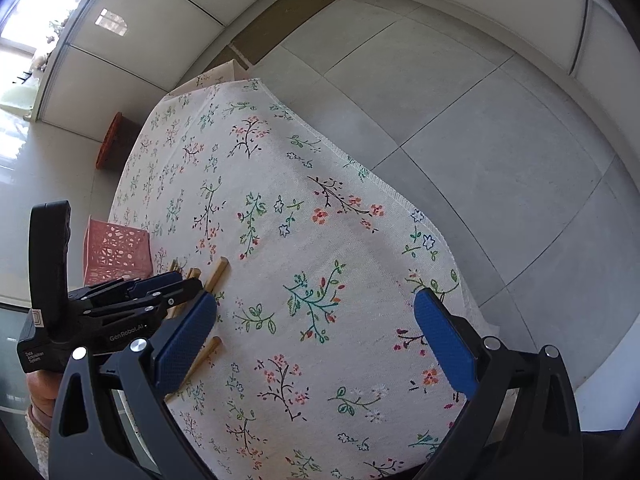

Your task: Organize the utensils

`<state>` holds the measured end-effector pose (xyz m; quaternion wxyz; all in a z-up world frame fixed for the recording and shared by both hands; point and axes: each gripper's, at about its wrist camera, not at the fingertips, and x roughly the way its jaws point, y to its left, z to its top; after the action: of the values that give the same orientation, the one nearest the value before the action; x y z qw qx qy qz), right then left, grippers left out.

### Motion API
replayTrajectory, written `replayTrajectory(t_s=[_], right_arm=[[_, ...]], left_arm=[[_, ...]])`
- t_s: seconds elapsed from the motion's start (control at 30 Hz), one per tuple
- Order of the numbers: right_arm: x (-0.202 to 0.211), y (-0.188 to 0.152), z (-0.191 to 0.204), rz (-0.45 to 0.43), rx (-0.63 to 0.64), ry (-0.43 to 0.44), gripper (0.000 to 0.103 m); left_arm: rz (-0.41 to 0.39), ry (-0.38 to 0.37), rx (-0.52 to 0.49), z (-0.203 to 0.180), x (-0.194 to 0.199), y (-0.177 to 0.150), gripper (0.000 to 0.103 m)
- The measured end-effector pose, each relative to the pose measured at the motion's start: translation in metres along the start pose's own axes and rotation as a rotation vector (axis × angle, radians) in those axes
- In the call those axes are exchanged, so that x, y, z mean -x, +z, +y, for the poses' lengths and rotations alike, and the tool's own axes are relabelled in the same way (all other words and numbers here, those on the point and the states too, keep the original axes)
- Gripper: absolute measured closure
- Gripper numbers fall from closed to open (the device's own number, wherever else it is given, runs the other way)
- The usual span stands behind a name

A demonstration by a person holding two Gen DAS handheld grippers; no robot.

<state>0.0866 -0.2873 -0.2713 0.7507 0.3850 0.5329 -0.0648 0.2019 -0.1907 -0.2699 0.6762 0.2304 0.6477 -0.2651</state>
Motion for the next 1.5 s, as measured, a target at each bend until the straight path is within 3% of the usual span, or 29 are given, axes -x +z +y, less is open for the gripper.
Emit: replayTrajectory(t_s=[0.3, 0.4, 0.6, 0.73, 0.93, 1.07, 1.2, 1.23, 1.3, 1.5], right_arm=[[-0.004, -0.004, 0.006, 0.014, 0.022, -0.025, 0.007], [-0.008, -0.006, 0.01, 0.027, 0.017, -0.04, 0.007], [-0.038, -0.004, 0.036, 0.137, -0.064, -0.045, 0.009], [-0.056, 0.012, 0.063, 0.123, -0.155, -0.109, 0.018], [-0.071, 0.022, 0.091, 0.127, -0.256, -0.228, 0.034], [-0.081, 0.012, 0.121, 0.096, -0.132, -0.335, 0.051], [-0.093, 0.011, 0.14, 0.086, -0.085, -0.38, 0.074], [-0.097, 0.011, 0.144, 0.09, -0.082, -0.363, 0.088], [-0.101, 0.011, 0.149, 0.084, -0.09, -0.328, 0.09], [-0.091, 0.011, 0.128, 0.098, -0.156, -0.081, 0.095]], left_arm=[[-0.026, 0.058, -0.053, -0.026, -0.004, -0.007, 0.09], [-0.08, 0.052, -0.013, -0.014, 0.01, -0.018, 0.092], [-0.235, 0.004, 0.101, 0.016, 0.061, -0.056, 0.092], [-0.338, -0.038, 0.145, 0.042, 0.103, -0.09, 0.092], [-0.446, -0.055, 0.135, 0.045, 0.151, -0.135, 0.092], [-0.491, -0.055, 0.14, 0.055, 0.169, -0.149, 0.093], [-0.525, -0.055, 0.142, 0.064, 0.179, -0.163, 0.094], [-0.531, -0.055, 0.145, 0.065, 0.182, -0.166, 0.094], [-0.548, -0.051, 0.156, 0.069, 0.188, -0.172, 0.094], [-0.599, -0.06, 0.209, 0.082, 0.21, -0.189, 0.095]])
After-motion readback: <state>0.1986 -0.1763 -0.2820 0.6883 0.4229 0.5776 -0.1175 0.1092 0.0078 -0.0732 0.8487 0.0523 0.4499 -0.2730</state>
